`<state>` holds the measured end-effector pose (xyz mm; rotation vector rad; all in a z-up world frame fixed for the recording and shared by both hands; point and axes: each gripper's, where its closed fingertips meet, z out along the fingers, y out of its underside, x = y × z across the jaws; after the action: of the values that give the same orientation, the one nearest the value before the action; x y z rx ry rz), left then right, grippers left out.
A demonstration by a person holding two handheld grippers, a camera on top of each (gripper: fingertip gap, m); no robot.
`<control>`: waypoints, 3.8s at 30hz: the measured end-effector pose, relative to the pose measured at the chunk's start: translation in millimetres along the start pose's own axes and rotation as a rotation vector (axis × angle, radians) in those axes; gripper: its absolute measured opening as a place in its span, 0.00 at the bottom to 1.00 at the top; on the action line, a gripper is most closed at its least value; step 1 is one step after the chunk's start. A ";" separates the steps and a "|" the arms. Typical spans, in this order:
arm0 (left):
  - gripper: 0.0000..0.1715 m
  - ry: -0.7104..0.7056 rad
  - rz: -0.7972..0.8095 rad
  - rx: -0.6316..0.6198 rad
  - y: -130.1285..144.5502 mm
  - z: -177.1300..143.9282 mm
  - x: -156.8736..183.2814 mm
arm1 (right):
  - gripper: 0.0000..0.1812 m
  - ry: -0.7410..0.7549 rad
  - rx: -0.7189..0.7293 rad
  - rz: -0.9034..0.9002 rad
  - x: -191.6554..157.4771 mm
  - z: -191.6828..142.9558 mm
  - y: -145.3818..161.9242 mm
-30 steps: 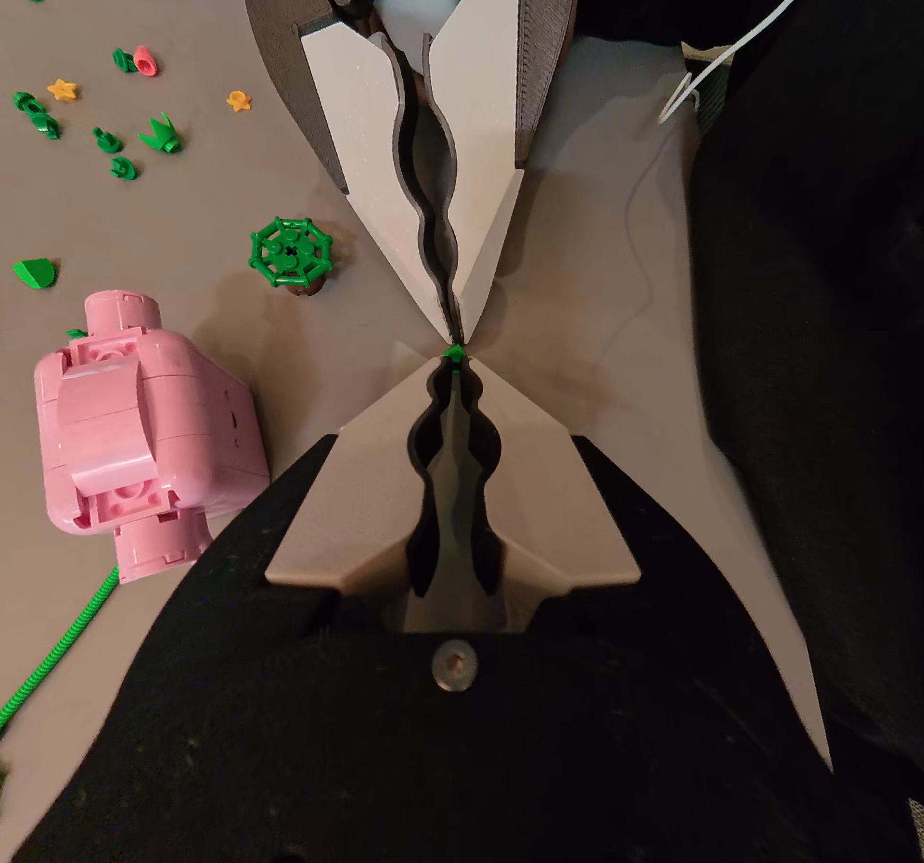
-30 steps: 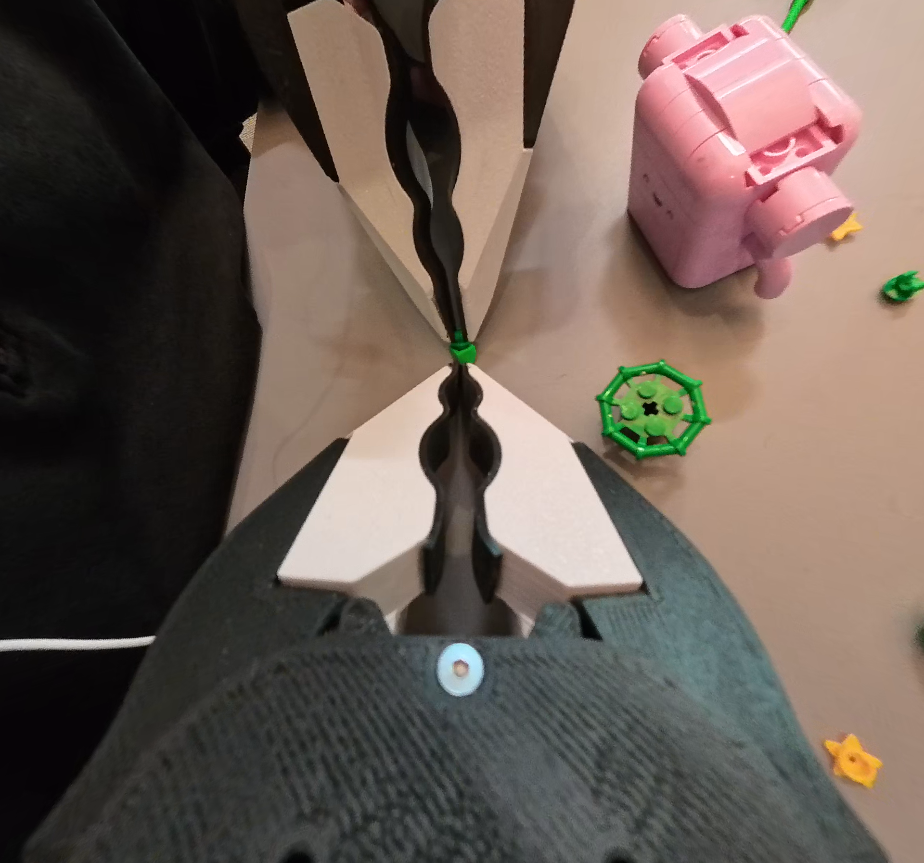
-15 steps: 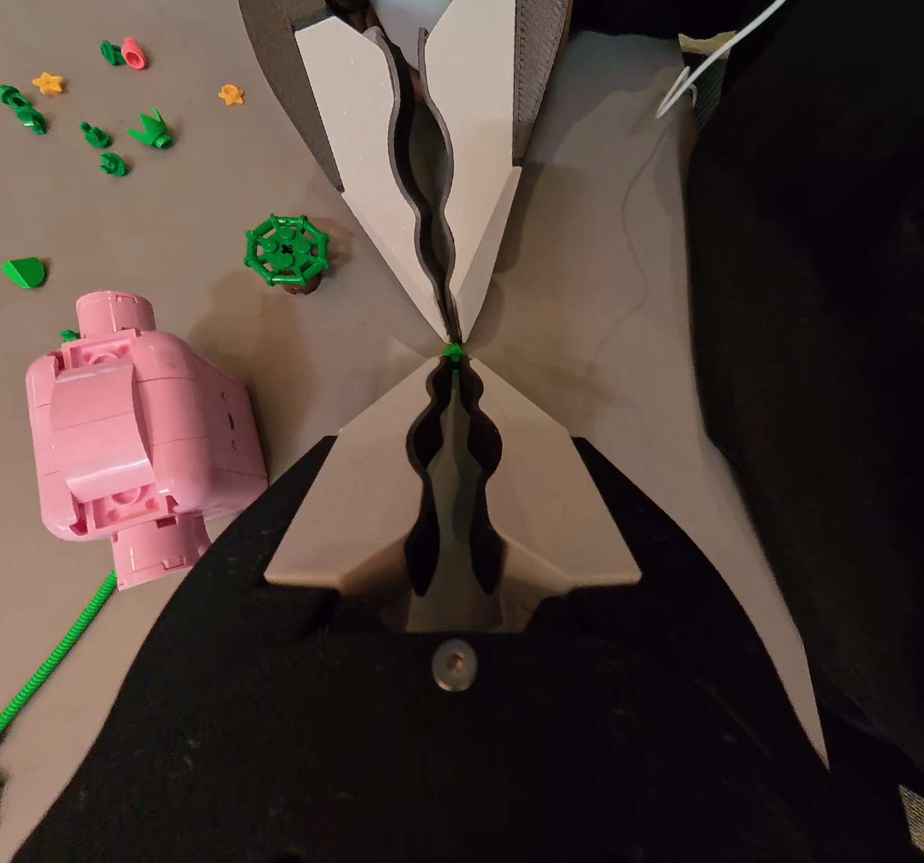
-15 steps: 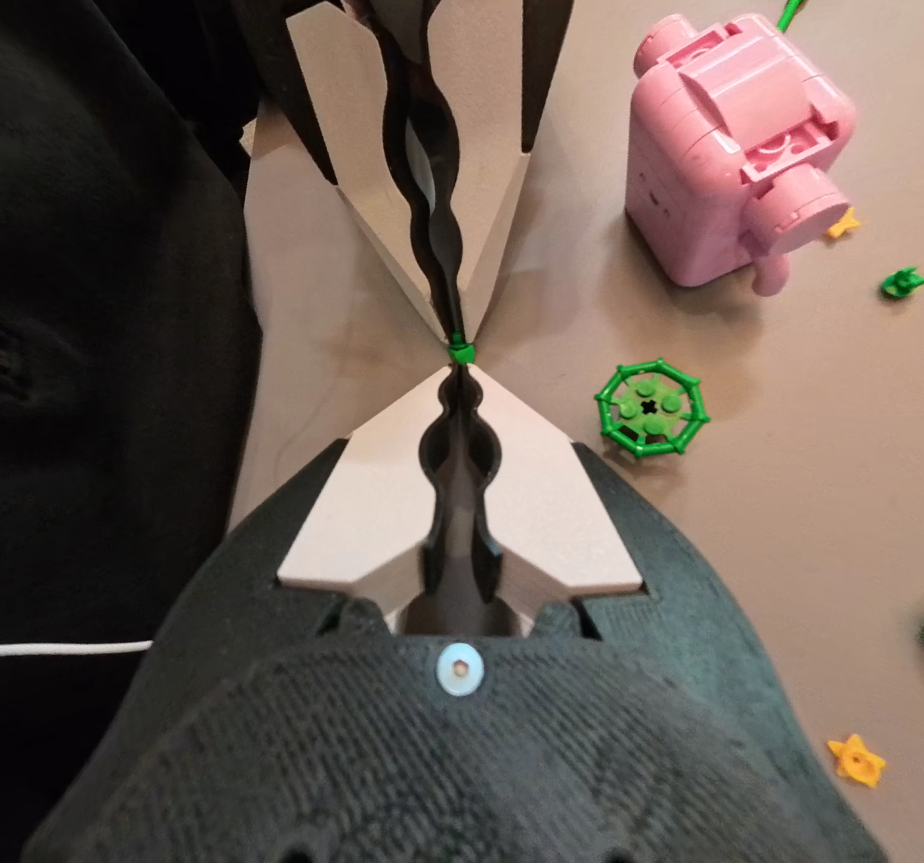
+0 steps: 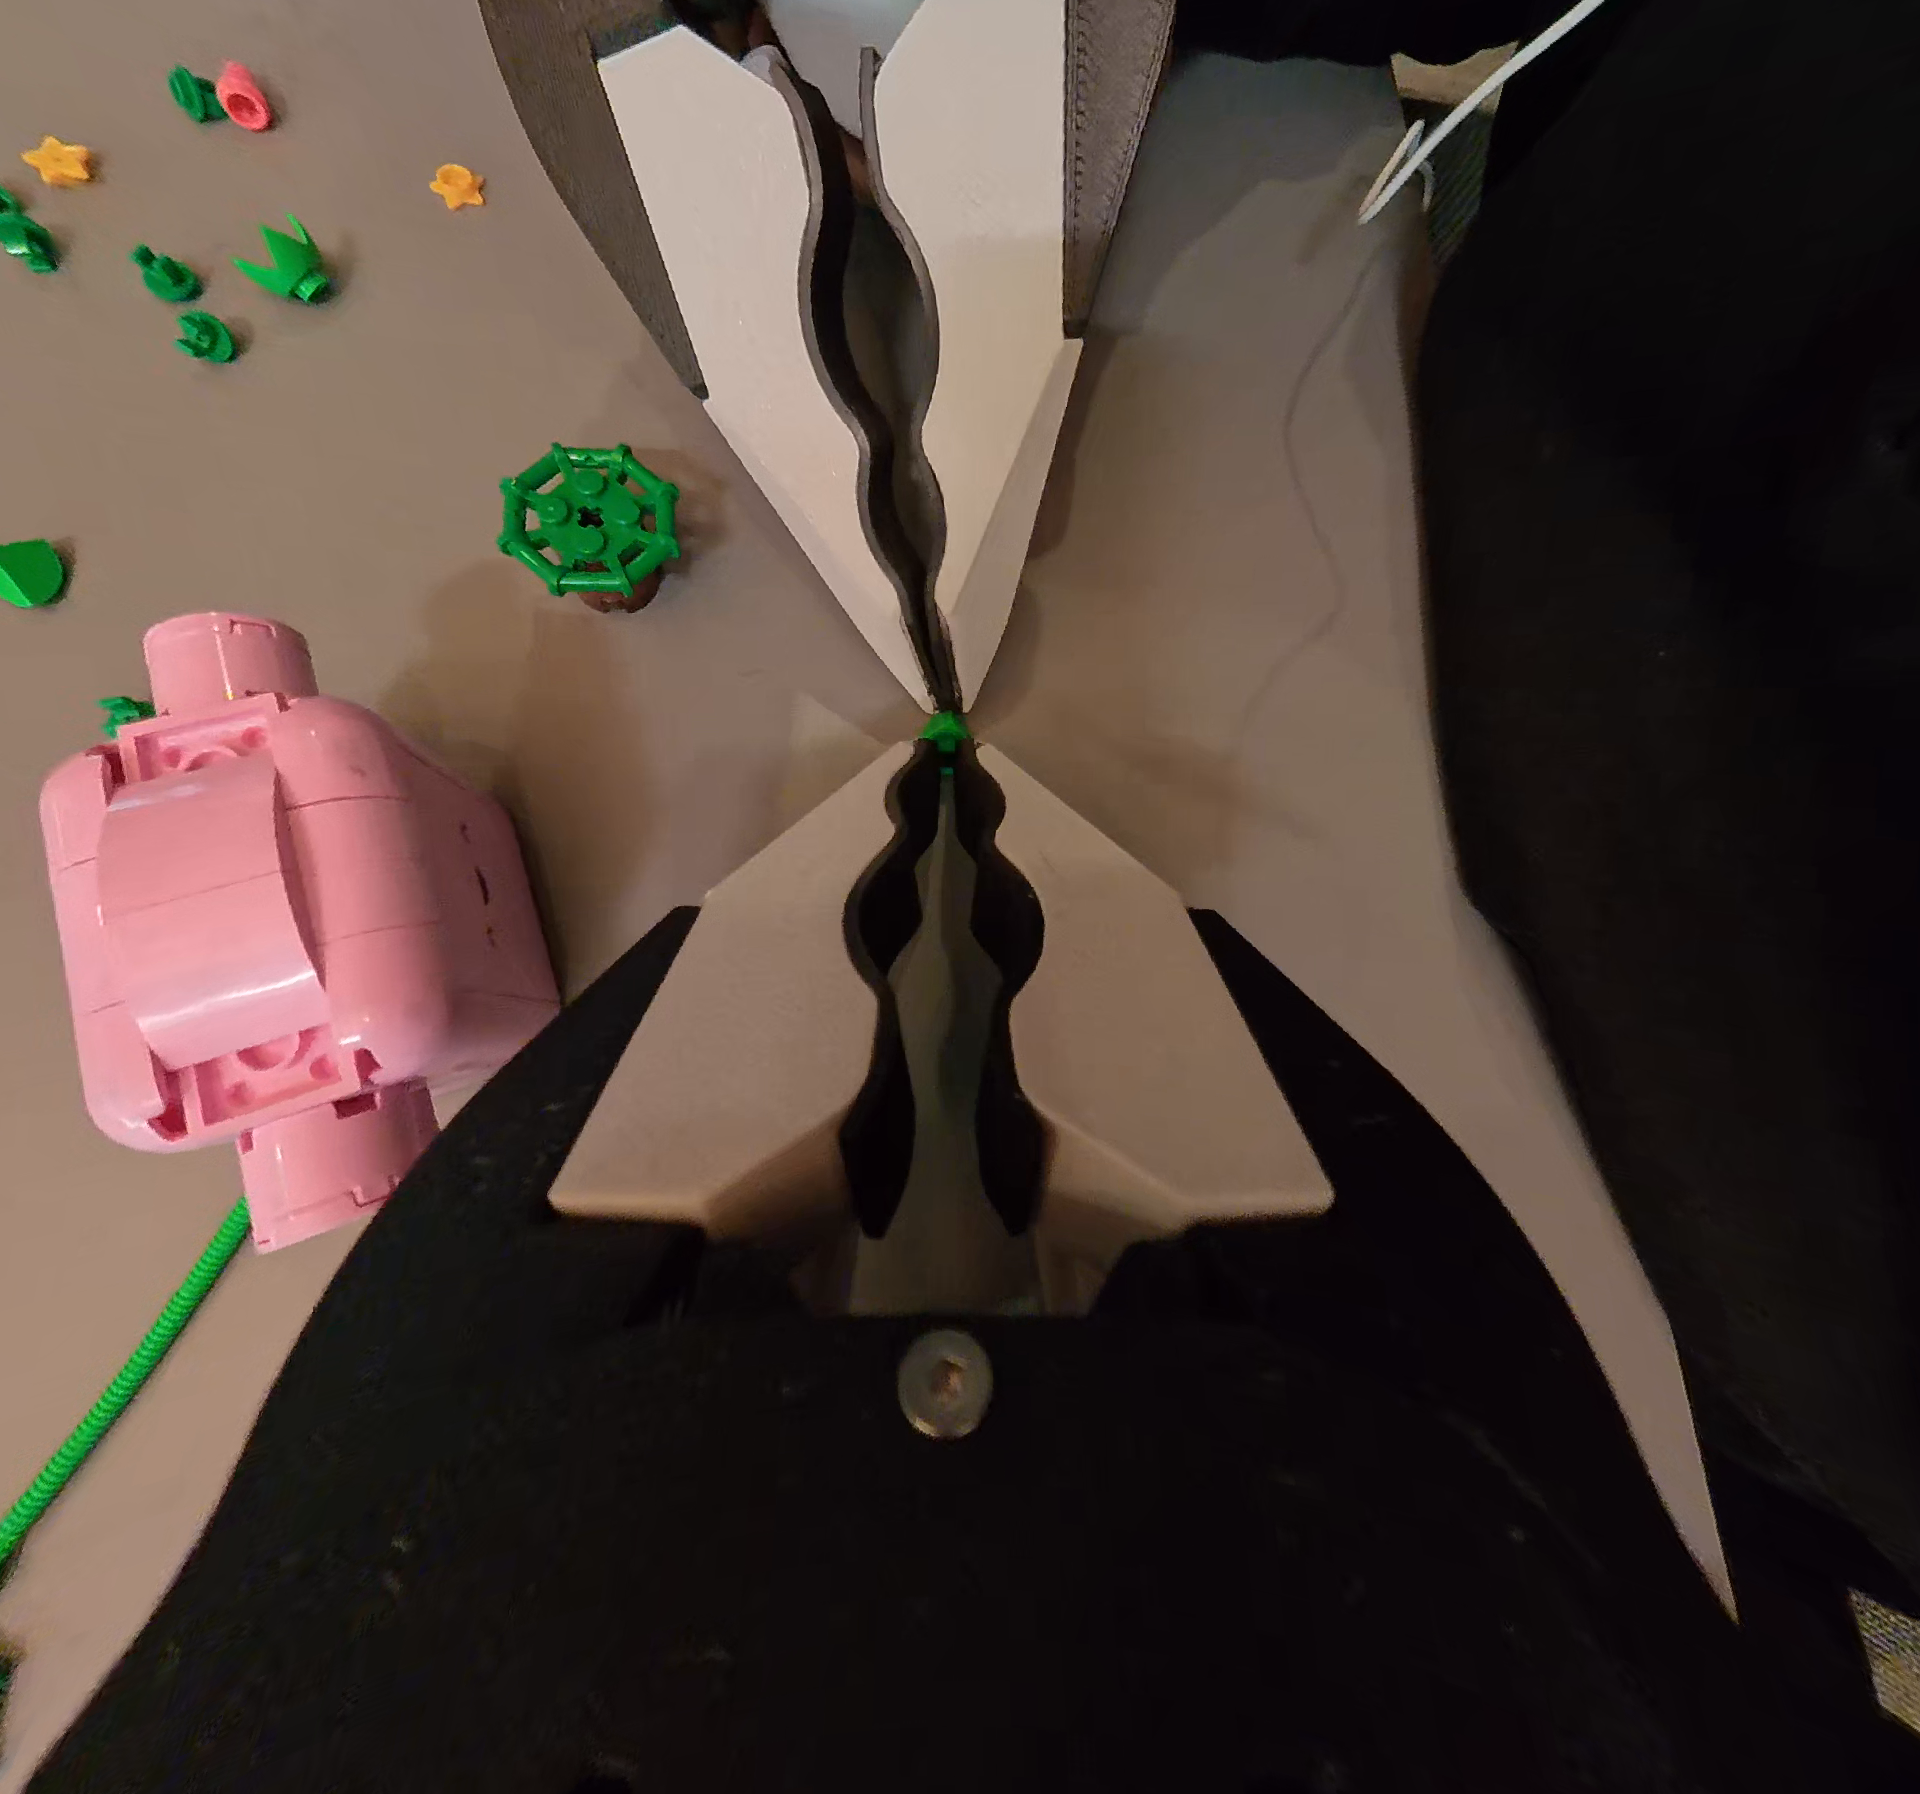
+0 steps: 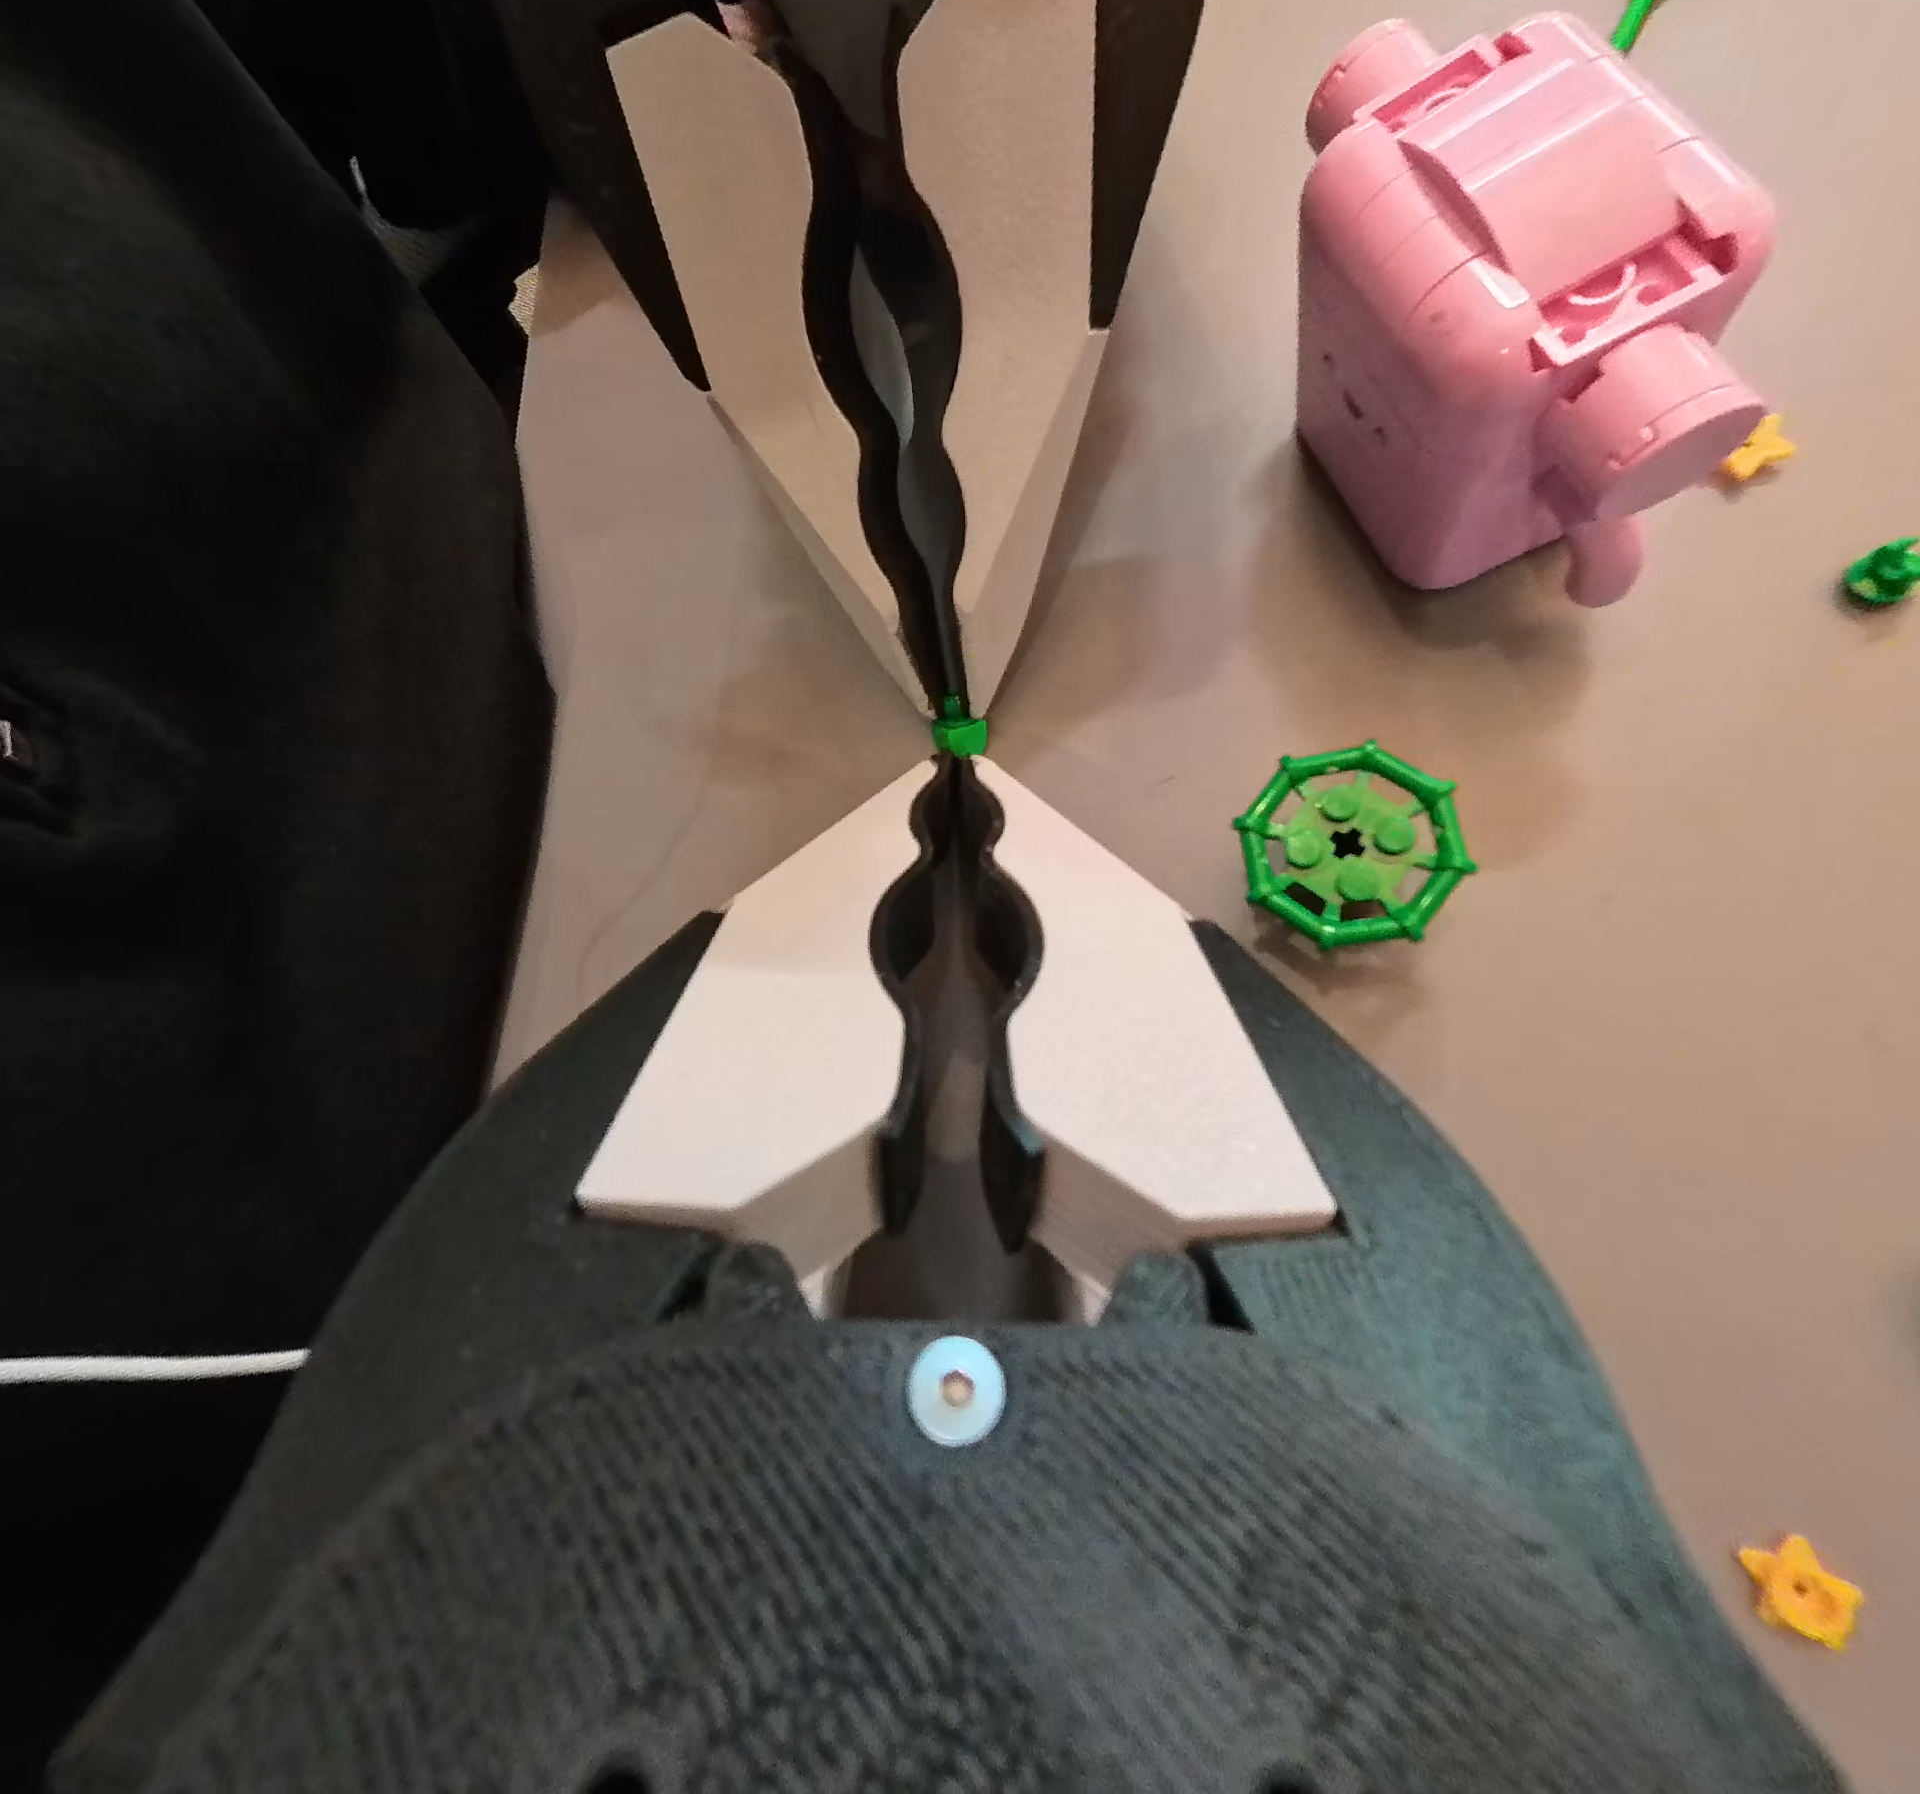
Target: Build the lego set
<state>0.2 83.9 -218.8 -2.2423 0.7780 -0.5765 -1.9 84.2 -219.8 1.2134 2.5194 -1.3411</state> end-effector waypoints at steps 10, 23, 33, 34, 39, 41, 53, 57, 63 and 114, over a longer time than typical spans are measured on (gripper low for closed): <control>0.00 -0.014 0.017 0.000 0.2 0.2 0.1 | 0.00 0.010 -0.001 -0.023 -0.2 0.3 -0.1; 0.00 -0.040 -0.102 0.564 -62.8 -81.4 -13.0 | 0.08 0.149 0.549 -0.290 -12.9 -72.5 -78.7; 0.00 -0.037 -0.138 0.670 -79.9 -81.8 -5.5 | 0.08 0.175 0.606 -0.363 -23.9 -75.5 -85.5; 0.00 -0.045 -0.140 0.670 -79.1 -82.4 -7.0 | 0.09 0.181 0.605 -0.360 -23.3 -75.4 -85.6; 0.00 -0.005 -0.172 0.691 -79.3 -84.8 -7.8 | 0.11 0.200 0.625 -0.331 -17.5 -76.6 -86.8; 0.00 0.000 -0.172 0.696 -79.4 -85.2 -7.4 | 0.11 0.195 0.632 -0.313 -15.0 -76.8 -86.8; 0.00 -0.233 0.050 0.600 -77.3 -77.7 -5.5 | 0.08 -0.120 0.709 0.025 -15.2 -73.7 -89.7; 0.00 -0.267 0.086 0.588 -77.4 -76.6 -4.8 | 0.08 -0.203 0.699 0.096 -17.8 -69.3 -88.6; 0.00 -0.303 0.131 0.580 -78.3 -76.4 -2.9 | 0.05 -0.291 0.695 0.160 -23.0 -65.8 -88.8; 0.00 -0.111 0.053 0.602 -79.5 -72.0 12.5 | 0.05 0.195 0.616 -0.564 -34.4 -64.9 -83.5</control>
<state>-4.1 89.2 -111.0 -1.6779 0.5168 -0.5652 -12.8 82.8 -109.2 0.7055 2.8091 -2.3621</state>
